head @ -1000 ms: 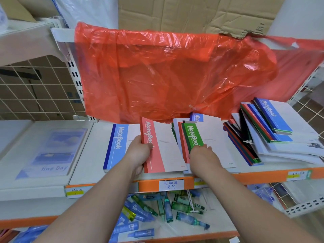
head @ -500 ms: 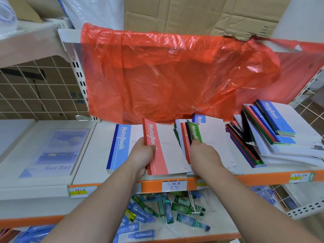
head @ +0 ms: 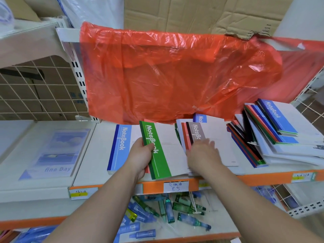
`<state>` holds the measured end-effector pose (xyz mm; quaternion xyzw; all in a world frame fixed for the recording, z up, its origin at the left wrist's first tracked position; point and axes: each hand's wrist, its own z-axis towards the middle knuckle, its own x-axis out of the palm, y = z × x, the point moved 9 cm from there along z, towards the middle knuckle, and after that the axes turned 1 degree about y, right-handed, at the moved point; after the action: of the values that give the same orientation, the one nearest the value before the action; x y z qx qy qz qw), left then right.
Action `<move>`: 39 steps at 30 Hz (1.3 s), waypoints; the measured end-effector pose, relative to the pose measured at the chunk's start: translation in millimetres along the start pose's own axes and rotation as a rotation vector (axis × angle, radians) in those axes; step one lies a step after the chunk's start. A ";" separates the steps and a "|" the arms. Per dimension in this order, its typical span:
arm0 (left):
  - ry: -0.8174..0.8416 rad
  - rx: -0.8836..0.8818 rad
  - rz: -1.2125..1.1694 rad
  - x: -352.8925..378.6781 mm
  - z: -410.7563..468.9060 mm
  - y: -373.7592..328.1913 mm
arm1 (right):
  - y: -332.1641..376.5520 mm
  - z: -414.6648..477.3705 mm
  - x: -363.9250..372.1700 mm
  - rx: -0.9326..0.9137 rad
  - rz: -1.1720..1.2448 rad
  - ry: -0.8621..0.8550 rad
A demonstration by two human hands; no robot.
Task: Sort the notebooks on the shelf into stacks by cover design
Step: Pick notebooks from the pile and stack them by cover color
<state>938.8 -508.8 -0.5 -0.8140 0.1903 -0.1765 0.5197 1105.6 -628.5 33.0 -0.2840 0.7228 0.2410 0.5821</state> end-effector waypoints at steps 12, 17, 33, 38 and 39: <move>-0.007 0.035 0.010 0.2 0.6 -3.7 | 11.0 -15.0 -19.6 -0.139 -0.077 -0.084; 0.026 0.059 -0.073 8.5 0.7 -2.9 | 85.4 -61.3 -32.7 -0.460 0.019 -0.090; -0.017 0.072 -0.010 -4.9 -0.8 -1.6 | -36.2 39.8 14.1 0.083 0.052 -0.098; -0.014 0.071 -0.009 -3.2 0.2 -2.9 | -31.3 34.9 5.3 0.076 0.065 -0.128; -0.012 0.072 -0.009 -2.6 0.1 -3.3 | -30.3 34.1 3.9 0.072 0.060 -0.128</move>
<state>937.0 -506.2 2.2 -0.7966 0.1771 -0.1807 0.5491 1149.9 -627.8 21.6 -0.2252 0.7005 0.2501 0.6293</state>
